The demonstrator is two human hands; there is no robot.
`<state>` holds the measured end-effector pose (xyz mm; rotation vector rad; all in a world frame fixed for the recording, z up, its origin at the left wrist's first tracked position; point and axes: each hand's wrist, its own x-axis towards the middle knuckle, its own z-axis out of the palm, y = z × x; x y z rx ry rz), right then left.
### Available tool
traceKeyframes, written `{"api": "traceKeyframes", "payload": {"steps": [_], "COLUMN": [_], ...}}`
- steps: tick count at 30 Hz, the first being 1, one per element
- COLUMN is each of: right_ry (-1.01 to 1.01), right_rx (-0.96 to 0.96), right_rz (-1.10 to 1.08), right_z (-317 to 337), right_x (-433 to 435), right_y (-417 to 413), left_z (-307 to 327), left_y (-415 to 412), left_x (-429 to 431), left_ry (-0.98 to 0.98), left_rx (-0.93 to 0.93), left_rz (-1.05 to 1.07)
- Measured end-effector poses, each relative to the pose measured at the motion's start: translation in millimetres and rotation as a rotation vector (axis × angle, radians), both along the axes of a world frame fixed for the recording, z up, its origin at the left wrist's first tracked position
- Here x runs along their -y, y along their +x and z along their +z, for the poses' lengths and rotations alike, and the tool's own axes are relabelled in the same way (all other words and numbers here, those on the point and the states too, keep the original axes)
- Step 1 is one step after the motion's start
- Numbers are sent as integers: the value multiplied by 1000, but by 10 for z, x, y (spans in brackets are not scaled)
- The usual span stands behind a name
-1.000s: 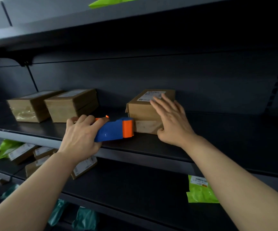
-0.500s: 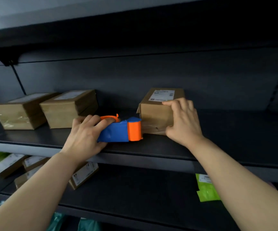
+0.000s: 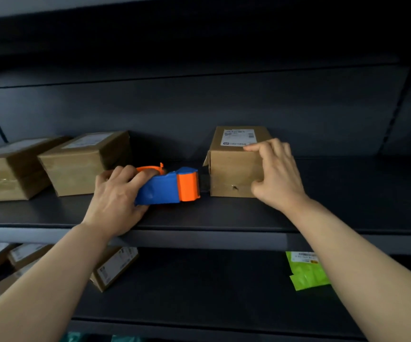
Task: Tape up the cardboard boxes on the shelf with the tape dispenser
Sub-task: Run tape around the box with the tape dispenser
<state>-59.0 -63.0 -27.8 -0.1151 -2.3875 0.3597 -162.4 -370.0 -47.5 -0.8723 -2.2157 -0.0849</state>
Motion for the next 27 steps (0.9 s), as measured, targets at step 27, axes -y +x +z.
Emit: {"api": "traceKeyframes", "payload": {"steps": [27], "right_ry": [395], "right_rx": [-404], "right_rz": [-207], "right_z": [-50], "right_x": [531], "right_y": [-642], "left_z": [-71], "left_y": [-216], "left_x": [-160], "left_ry": [64], "left_rx": [-88], "left_rz": [-96]}}
